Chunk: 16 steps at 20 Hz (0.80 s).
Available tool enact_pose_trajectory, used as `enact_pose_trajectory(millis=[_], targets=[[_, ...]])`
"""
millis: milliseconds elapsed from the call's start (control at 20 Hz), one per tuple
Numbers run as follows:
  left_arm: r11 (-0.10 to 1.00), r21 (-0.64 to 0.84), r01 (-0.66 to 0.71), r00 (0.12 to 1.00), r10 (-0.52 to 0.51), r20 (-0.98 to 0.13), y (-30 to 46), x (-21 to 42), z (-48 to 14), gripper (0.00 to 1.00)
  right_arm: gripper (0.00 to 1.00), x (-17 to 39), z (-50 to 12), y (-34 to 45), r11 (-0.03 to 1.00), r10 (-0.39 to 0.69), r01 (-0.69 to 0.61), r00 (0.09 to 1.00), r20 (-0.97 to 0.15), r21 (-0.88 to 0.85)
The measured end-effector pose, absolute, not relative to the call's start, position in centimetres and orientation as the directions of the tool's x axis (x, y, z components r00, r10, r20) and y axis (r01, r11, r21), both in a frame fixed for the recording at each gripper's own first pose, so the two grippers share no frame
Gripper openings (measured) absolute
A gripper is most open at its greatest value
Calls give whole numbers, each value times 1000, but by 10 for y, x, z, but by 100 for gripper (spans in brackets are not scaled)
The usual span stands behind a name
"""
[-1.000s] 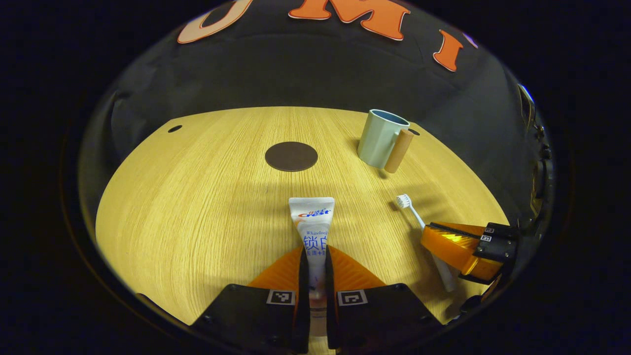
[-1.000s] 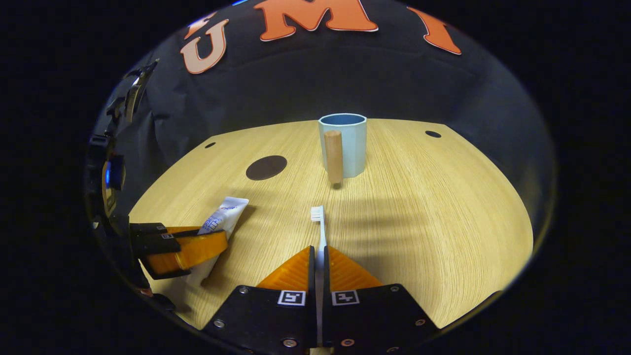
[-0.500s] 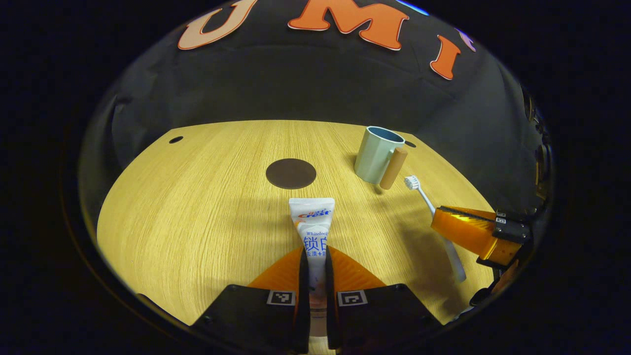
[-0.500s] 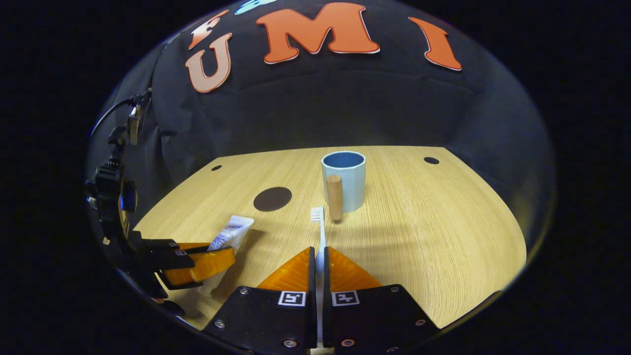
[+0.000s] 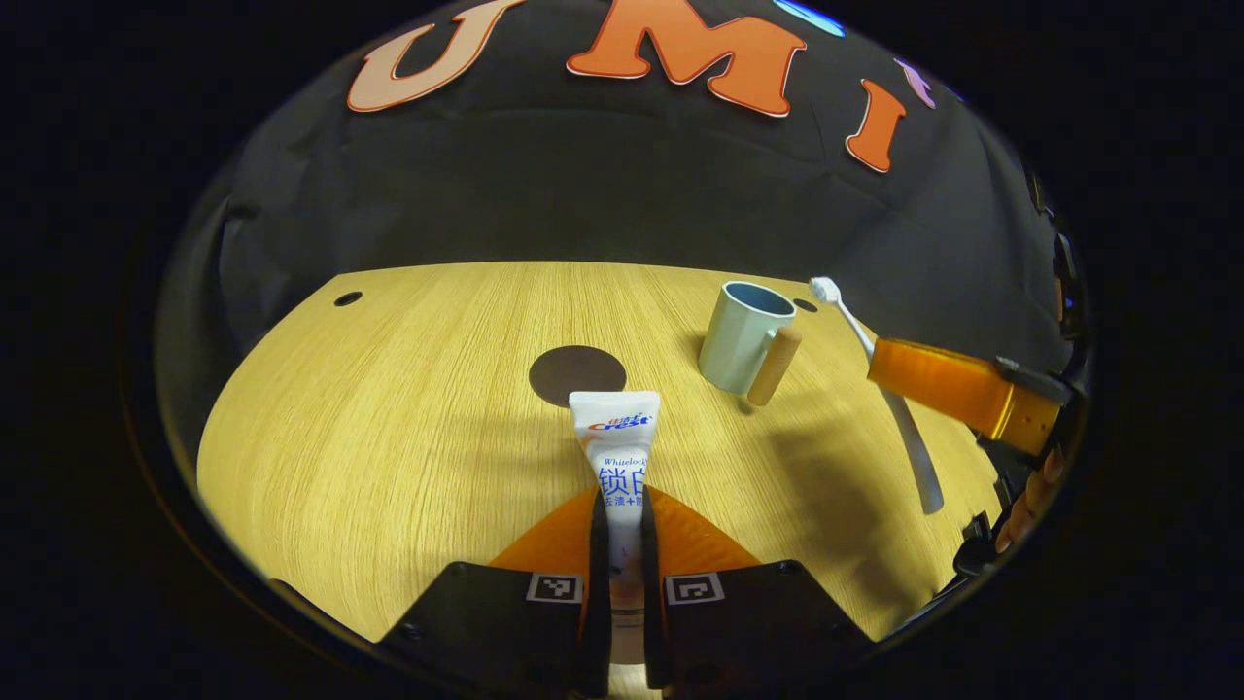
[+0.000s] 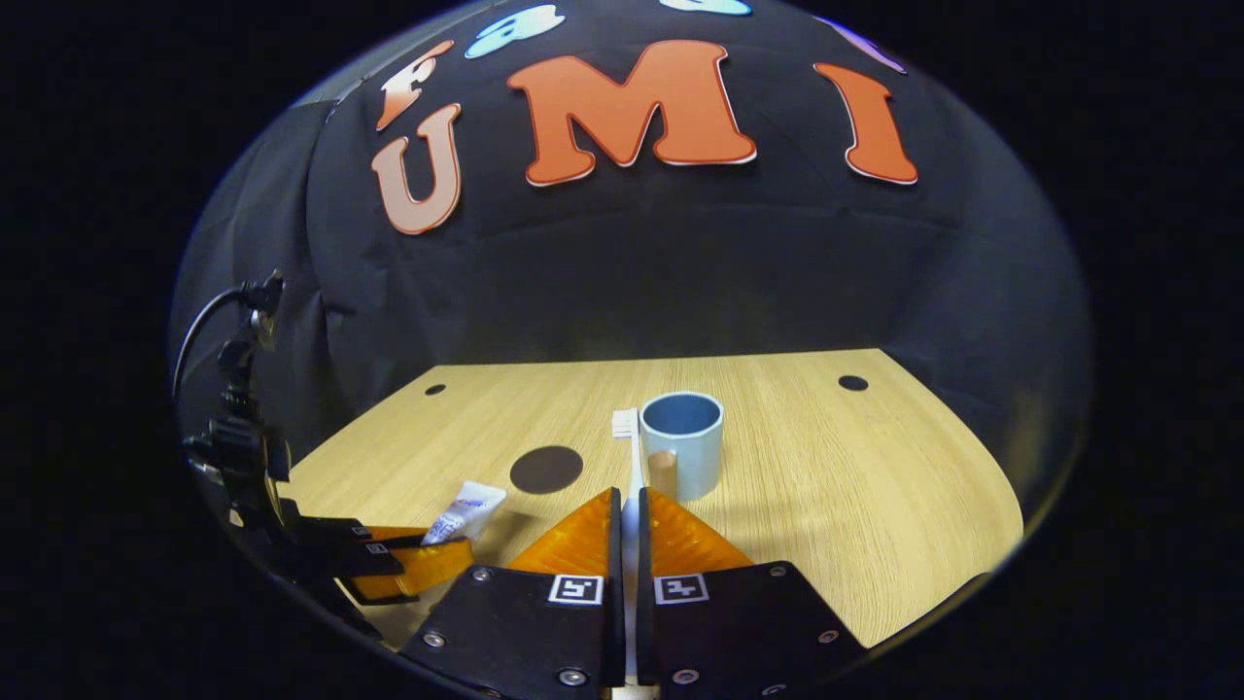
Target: Put the toothbrush and toothpaste on the desktop into the cup, then pick up the cup and place it on the coaster on the desktop.
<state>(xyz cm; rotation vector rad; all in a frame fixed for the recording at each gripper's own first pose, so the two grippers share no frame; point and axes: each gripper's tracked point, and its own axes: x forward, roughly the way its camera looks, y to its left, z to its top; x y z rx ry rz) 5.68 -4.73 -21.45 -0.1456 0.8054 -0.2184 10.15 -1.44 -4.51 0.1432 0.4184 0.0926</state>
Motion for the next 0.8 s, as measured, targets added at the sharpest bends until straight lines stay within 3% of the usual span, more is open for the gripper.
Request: enact_pose_trajectory(millis=[800], targets=[[964,-222,143,659,-260,-705,-48,60,-223,18,5,210,12,-24,974,142,-135,990,-24,180]])
